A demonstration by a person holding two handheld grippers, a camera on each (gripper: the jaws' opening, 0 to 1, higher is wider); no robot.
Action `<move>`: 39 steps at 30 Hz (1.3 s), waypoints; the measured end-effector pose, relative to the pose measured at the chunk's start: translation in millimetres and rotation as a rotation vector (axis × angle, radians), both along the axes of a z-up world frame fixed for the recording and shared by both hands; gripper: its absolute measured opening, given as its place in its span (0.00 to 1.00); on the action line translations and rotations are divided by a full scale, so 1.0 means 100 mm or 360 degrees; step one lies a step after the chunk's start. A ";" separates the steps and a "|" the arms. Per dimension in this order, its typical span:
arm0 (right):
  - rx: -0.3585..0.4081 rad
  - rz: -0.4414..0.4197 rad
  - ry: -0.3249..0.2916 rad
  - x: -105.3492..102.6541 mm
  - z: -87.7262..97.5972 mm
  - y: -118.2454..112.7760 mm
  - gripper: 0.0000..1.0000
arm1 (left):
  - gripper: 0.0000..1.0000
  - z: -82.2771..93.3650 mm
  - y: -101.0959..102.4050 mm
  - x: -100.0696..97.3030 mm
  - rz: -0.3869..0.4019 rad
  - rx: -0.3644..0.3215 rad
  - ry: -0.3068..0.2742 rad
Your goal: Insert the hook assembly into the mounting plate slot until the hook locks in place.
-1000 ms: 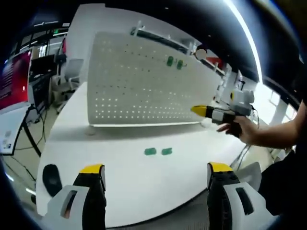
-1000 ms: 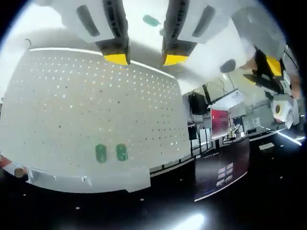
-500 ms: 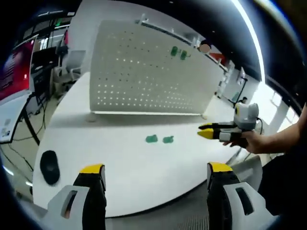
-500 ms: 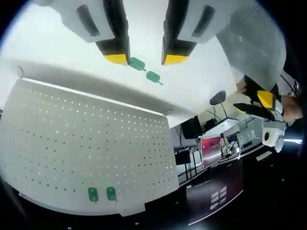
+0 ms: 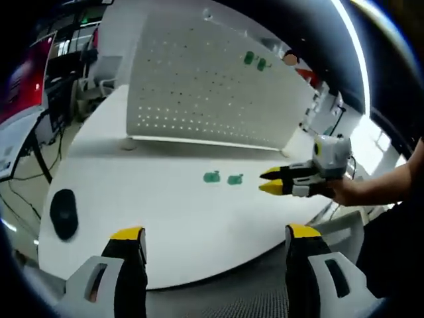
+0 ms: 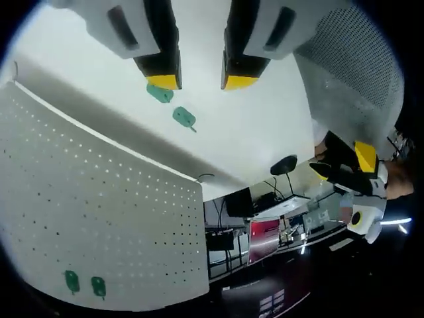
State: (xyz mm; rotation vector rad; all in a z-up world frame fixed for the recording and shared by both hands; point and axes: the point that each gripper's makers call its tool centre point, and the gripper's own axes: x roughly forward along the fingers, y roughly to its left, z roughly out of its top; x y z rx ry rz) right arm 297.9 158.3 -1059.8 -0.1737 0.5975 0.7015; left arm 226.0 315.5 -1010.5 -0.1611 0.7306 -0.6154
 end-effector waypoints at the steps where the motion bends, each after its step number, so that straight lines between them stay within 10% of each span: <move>1: -0.0014 0.0031 -0.0008 0.05 -0.01 0.05 0.21 | 0.88 -0.01 0.00 0.01 -0.0001 -0.0001 0.0003; 24: -0.0431 0.0400 0.0085 0.73 -0.55 0.44 0.13 | 0.87 -0.11 0.11 0.05 0.0058 -0.0003 0.0053; 39: -0.0422 0.0350 0.0181 0.85 -0.53 0.40 0.00 | 0.87 -0.10 0.14 0.03 0.0087 -0.0001 0.0049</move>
